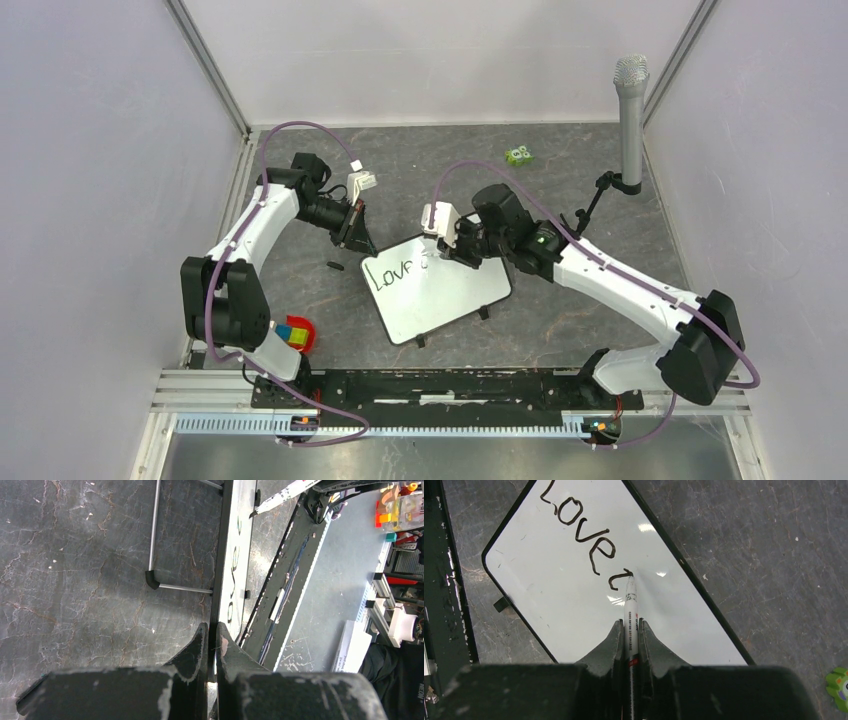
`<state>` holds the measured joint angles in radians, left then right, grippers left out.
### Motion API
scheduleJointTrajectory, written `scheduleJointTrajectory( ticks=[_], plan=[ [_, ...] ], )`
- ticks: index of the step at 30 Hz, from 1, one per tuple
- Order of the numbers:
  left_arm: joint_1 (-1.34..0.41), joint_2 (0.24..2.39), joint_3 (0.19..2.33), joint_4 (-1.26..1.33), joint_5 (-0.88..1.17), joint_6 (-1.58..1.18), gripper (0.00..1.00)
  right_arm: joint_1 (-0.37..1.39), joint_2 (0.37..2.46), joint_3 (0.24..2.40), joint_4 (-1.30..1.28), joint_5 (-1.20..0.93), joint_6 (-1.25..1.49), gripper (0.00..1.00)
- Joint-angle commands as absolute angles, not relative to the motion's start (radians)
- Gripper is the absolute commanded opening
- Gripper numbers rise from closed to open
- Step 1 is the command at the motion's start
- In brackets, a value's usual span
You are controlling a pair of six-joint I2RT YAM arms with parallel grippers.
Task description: Write a sentence on the whiteboard
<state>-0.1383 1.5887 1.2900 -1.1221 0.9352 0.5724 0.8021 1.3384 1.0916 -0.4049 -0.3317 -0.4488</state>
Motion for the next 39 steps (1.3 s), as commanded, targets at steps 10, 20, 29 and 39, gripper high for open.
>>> scheduleJointTrajectory(
  ticks=[10, 20, 29, 39],
  plan=[
    [-0.156, 1.578, 1.269, -1.158, 0.884, 0.618, 0.02, 0.798, 1.401, 1.144, -0.333, -0.303, -0.437, 0.00],
    [-0.156, 1.580, 1.269, -1.159, 0.877, 0.622, 0.02, 0.798, 1.360, 1.125, -0.365, -0.290, -0.446, 0.00],
    [-0.156, 1.575, 1.267, -1.158, 0.876, 0.622, 0.02, 0.766, 1.296, 1.083, -0.382, -0.291, -0.452, 0.00],
    [-0.156, 1.583, 1.270, -1.158, 0.882, 0.621, 0.02, 0.761, 1.324, 1.070, -0.364, -0.280, -0.459, 0.00]
  ],
)
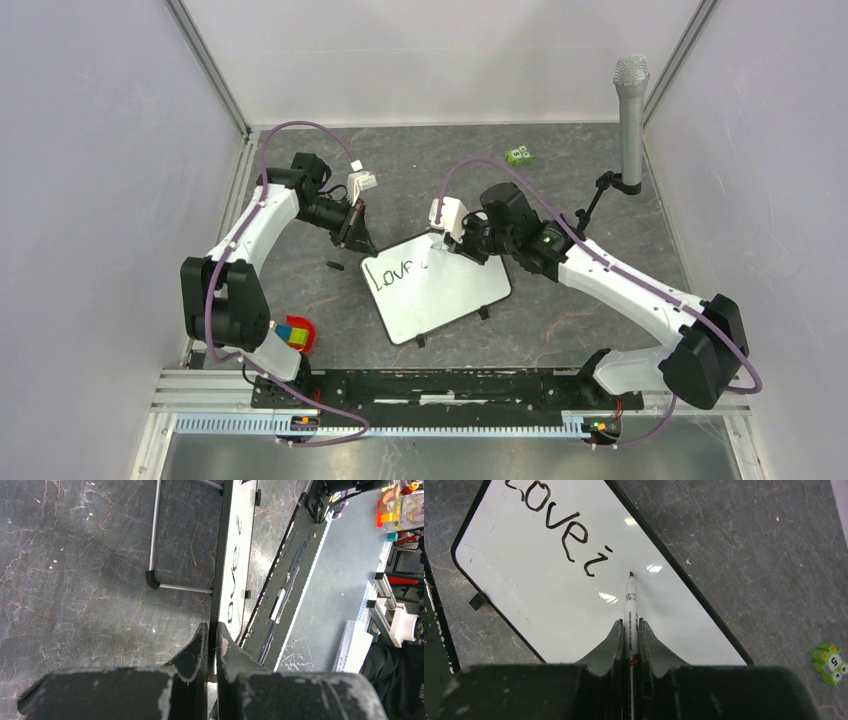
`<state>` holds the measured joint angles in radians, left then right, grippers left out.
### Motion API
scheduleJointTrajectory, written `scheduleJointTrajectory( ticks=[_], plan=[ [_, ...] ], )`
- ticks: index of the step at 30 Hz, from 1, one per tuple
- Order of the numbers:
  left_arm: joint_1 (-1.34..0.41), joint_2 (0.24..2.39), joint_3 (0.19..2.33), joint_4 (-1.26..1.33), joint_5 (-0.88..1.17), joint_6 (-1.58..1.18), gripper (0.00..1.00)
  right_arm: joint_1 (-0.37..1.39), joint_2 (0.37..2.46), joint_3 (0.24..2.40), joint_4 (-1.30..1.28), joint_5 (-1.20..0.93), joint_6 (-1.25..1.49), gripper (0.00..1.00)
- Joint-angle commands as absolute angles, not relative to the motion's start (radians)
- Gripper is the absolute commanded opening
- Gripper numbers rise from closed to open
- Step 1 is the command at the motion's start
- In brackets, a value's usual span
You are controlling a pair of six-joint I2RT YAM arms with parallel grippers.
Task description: Write a sentence on the whiteboard
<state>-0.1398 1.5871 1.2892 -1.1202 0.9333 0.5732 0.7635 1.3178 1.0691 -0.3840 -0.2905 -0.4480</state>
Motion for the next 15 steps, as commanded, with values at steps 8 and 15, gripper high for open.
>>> scheduleJointTrajectory(
  ticks=[8, 15],
  plan=[
    [-0.156, 1.582, 1.268, -1.158, 0.881, 0.622, 0.02, 0.761, 1.362, 1.099, -0.355, -0.296, -0.448, 0.00],
    [-0.156, 1.582, 1.271, -1.158, 0.876, 0.621, 0.02, 0.768, 1.378, 1.093, -0.359, -0.316, -0.442, 0.00]
  ],
)
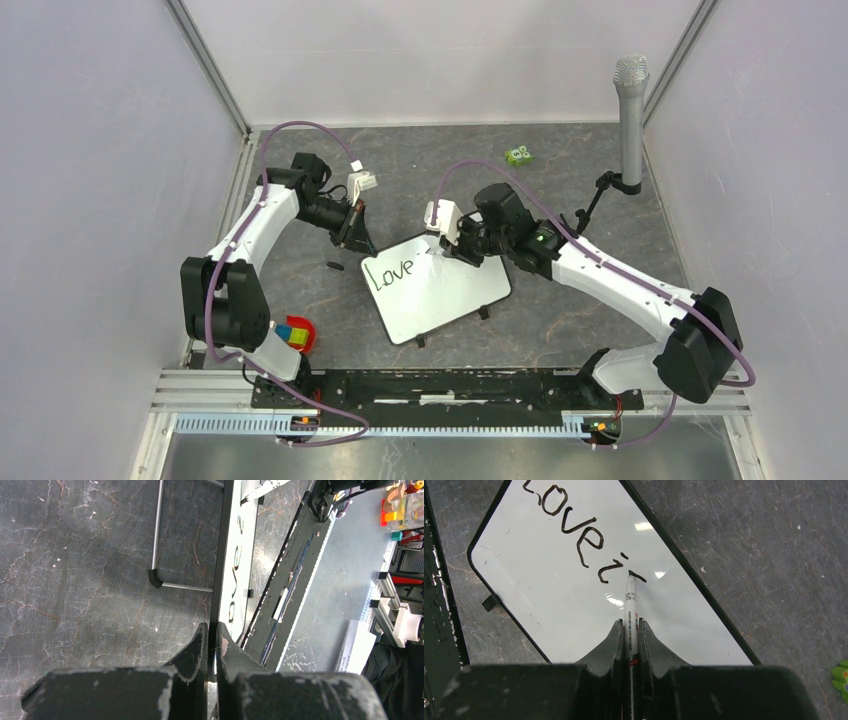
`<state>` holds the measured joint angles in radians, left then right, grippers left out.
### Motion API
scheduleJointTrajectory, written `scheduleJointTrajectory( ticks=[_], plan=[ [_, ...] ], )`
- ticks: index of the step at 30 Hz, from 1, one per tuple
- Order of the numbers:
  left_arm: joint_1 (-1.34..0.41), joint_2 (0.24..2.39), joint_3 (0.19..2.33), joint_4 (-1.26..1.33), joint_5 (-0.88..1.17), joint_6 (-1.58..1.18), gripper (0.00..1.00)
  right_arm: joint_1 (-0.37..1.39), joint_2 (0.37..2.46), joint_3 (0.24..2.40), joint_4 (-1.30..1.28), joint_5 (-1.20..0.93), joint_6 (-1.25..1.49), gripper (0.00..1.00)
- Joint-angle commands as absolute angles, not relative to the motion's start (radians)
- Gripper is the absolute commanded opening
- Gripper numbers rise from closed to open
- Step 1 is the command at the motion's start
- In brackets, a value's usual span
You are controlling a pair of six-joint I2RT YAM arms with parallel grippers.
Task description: Write a sentence on the whiteboard
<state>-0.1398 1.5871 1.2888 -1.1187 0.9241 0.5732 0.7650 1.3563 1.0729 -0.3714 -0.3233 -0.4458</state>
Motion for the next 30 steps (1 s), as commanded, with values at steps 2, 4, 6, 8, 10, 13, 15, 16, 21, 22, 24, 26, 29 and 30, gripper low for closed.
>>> scheduleJointTrajectory(
  ticks=[2, 4, 6, 8, 10, 13, 15, 16, 21, 22, 24, 26, 29, 30],
  plan=[
    [-0.156, 1.583, 1.271, -1.158, 0.877, 0.621, 0.02, 0.770, 1.372, 1.081, -0.360, -0.316, -0.443, 0.00],
    [-0.156, 1.585, 1.272, -1.158, 0.877, 0.622, 0.02, 0.769, 1.365, 1.067, -0.362, -0.317, -0.448, 0.00],
    [-0.156, 1.586, 1.272, -1.158, 0.876, 0.622, 0.02, 0.770, 1.354, 1.050, -0.366, -0.315, -0.452, 0.00],
    [-0.156, 1.589, 1.275, -1.158, 0.876, 0.621, 0.02, 0.770, 1.346, 1.037, -0.369, -0.313, -0.460, 0.00],
    [-0.156, 1.592, 1.276, -1.158, 0.877, 0.621, 0.02, 0.769, 1.336, 1.027, -0.377, -0.307, -0.469, 0.00],
    [-0.156, 1.595, 1.280, -1.158, 0.879, 0.620, 0.02, 0.767, 1.326, 1.018, -0.385, -0.287, -0.480, 0.00],
    [-0.156, 1.596, 1.283, -1.158, 0.882, 0.621, 0.02, 0.758, 1.321, 1.018, -0.388, -0.278, -0.483, 0.00],
    [-0.156, 1.597, 1.283, -1.158, 0.883, 0.619, 0.02, 0.753, 1.319, 1.020, -0.392, -0.278, -0.484, 0.00],
    [-0.156, 1.592, 1.281, -1.158, 0.877, 0.620, 0.02, 0.725, 1.308, 1.016, -0.409, -0.266, -0.501, 0.00],
    [-0.156, 1.592, 1.281, -1.159, 0.874, 0.620, 0.02, 0.722, 1.306, 1.011, -0.411, -0.265, -0.503, 0.00],
    [-0.156, 1.592, 1.281, -1.158, 0.874, 0.620, 0.02, 0.718, 1.300, 1.000, -0.415, -0.264, -0.507, 0.00],
    [-0.156, 1.592, 1.281, -1.158, 0.875, 0.620, 0.02, 0.716, 1.298, 0.990, -0.419, -0.264, -0.510, 0.00],
    [-0.156, 1.593, 1.281, -1.158, 0.877, 0.620, 0.02, 0.716, 1.291, 0.979, -0.421, -0.267, -0.510, 0.00],
    [-0.156, 1.594, 1.282, -1.159, 0.877, 0.620, 0.02, 0.716, 1.289, 0.978, -0.421, -0.273, -0.509, 0.00]
  ],
)
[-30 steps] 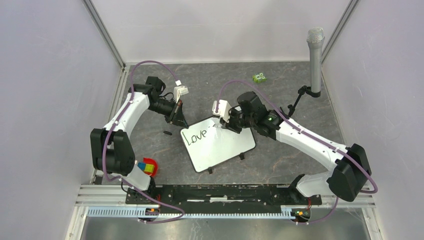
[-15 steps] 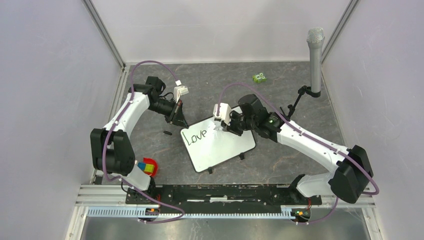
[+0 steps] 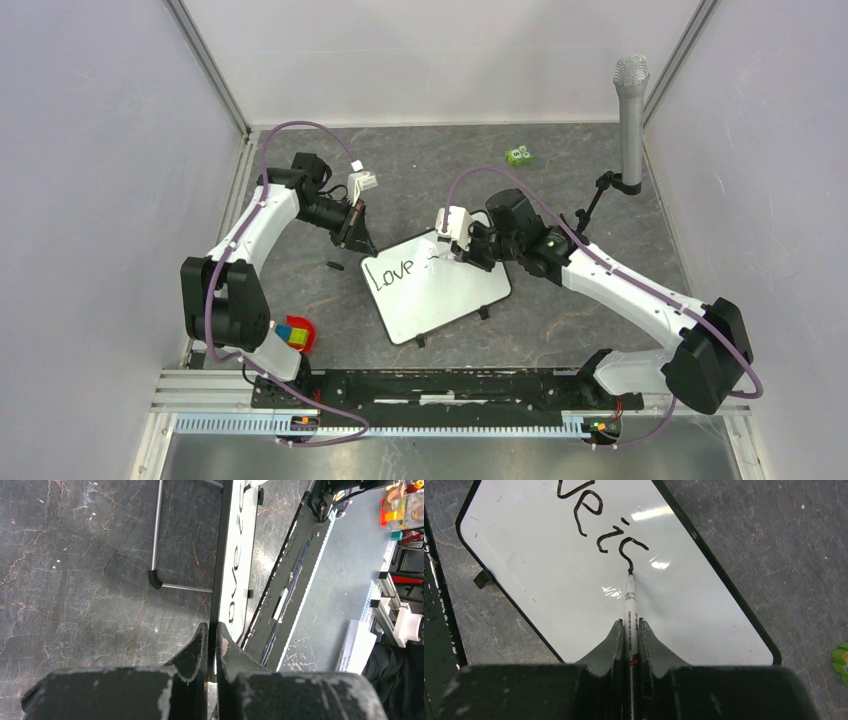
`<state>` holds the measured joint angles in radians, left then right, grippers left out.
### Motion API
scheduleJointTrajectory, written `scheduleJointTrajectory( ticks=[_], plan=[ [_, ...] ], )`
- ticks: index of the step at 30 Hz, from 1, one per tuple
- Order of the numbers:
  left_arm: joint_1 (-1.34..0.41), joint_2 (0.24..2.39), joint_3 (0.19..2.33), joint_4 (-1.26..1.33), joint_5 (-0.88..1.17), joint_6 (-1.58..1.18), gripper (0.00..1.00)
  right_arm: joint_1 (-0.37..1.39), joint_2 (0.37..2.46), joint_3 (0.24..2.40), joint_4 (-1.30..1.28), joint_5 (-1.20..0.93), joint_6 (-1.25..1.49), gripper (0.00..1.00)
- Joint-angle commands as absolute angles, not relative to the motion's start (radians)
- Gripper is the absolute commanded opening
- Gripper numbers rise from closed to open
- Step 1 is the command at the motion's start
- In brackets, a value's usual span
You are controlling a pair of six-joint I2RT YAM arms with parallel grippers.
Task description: Write a sentence on the whiteboard
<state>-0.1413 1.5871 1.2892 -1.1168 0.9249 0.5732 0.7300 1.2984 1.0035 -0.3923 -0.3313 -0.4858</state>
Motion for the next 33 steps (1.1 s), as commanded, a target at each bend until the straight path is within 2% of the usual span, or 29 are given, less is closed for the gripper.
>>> scheduleJointTrajectory(
  ticks=[1, 26, 30, 33],
  plan=[
    [-0.156, 1.593, 1.282, -1.159, 0.878, 0.620, 0.02, 0.716, 1.289, 0.977, -0.422, -0.279, -0.507, 0.00],
    [-0.156, 1.583, 1.275, -1.135, 0.874, 0.593, 0.03, 0.784, 1.290, 1.083, -0.474, -0.396, -0.473, 0.00],
    [-0.156, 1.571, 1.278, -1.125, 0.873, 0.581, 0.17, 0.784, 1.252, 1.083, -0.491, -0.427, -0.466, 0.00],
    [-0.155, 1.555, 1.279, -1.124, 0.882, 0.577, 0.35, 0.786, 1.236, 1.073, -0.497, -0.442, -0.456, 0.00]
  ],
)
